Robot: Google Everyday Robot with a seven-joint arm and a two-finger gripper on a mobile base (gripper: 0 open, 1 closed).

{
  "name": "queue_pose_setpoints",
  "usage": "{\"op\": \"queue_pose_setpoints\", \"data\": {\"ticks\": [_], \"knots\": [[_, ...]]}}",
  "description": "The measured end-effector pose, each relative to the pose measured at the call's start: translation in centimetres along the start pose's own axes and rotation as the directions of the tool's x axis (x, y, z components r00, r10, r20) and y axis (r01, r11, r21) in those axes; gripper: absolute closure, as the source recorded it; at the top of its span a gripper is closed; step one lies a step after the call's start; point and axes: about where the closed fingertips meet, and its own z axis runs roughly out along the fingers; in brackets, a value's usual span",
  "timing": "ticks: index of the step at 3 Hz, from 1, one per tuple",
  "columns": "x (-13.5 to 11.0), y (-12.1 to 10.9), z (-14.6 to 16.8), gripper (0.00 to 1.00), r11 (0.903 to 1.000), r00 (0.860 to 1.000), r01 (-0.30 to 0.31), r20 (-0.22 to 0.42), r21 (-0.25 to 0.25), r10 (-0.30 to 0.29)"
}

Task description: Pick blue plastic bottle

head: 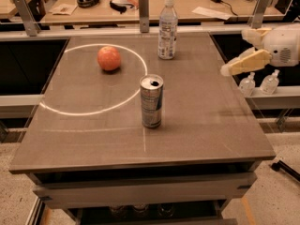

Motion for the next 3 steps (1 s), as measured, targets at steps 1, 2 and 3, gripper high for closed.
{"op": "queue_pose_setpoints", "data": {"ticks": [1,2,3], "knots": [[-0.8,-1.1,2.2,0.00,0.9997,0.998,-0.005,0.065,0.024,0.003],[-1.7,-1.9,4.5,0.00,0.9959,0.996,-0.037,0.090,0.083,0.030],[-2.7,-2.4,7.3,0.00,0.9938,0.990,-0.056,0.138,0.096,0.043]]}}
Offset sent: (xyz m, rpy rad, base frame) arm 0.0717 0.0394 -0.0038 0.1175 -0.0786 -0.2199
